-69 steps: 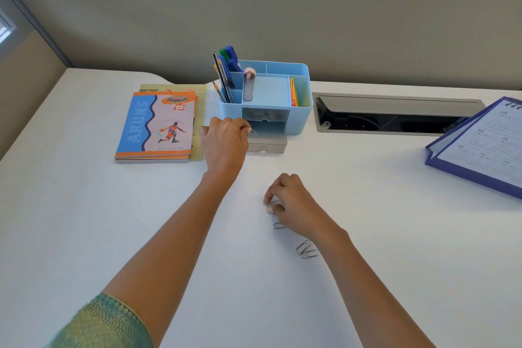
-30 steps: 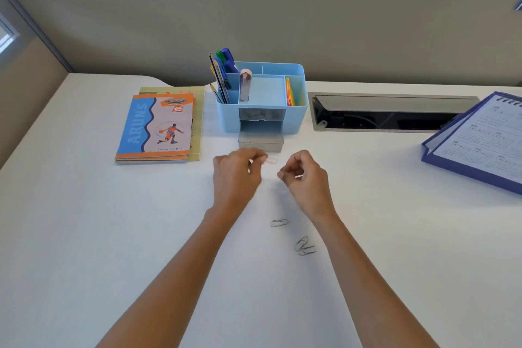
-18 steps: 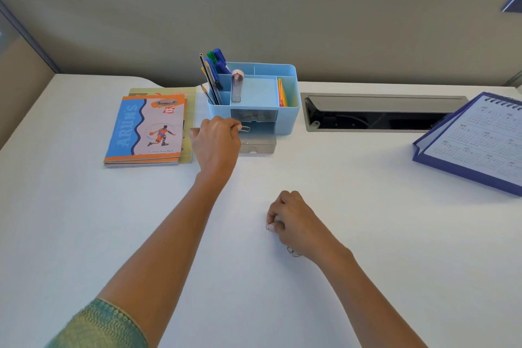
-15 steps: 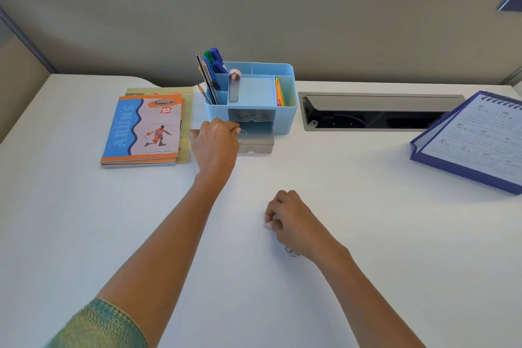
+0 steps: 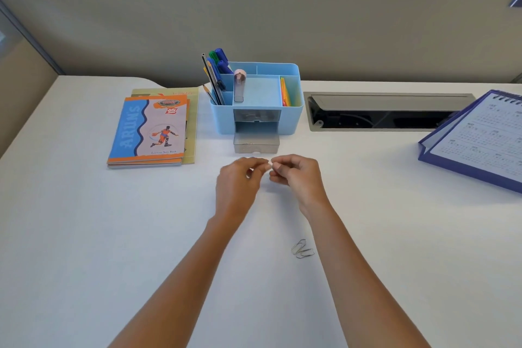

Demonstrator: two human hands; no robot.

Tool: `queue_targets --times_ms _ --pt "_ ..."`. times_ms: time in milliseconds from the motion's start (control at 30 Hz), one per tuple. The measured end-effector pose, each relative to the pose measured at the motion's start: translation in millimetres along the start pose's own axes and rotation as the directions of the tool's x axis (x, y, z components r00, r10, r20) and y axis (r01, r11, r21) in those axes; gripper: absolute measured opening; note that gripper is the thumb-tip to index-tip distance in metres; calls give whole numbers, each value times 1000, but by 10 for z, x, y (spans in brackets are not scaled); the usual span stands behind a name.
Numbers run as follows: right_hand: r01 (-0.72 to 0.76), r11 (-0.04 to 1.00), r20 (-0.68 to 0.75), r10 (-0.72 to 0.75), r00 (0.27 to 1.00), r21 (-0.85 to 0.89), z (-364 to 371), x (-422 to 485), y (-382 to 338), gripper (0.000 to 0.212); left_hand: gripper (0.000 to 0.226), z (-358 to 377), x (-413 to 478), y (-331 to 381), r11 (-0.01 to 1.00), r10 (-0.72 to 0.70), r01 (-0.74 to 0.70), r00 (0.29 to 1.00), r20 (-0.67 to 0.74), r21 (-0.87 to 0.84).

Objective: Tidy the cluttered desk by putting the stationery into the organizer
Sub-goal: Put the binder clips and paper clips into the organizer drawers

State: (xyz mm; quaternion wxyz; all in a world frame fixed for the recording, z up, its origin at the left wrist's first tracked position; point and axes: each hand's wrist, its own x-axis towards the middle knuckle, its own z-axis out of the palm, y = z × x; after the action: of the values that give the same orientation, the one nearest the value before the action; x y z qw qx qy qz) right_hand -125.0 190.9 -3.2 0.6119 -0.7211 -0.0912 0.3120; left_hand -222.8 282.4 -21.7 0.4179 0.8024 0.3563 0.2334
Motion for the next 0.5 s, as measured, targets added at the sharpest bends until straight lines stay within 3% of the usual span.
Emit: queue_targets --times_ms 100,200,367,500 --pt "15 999 11 -15 1000 28 47 26 -78 11 15 30 7 42 970 -133 134 991 18 -201" --pt "33 998 73 -37 997 53 56 19 -137 13 13 -13 111 77 936 -169 162 986 5 -313" --pt "41 997 42 -43 998 64 -20 18 -188 12 16 -34 278 156 959 -121 119 993 6 -257" --pt "49 989 117 -33 993 -138 -285 -92 -85 12 22 -95 443 148 992 -75 58 985 -154 -110"
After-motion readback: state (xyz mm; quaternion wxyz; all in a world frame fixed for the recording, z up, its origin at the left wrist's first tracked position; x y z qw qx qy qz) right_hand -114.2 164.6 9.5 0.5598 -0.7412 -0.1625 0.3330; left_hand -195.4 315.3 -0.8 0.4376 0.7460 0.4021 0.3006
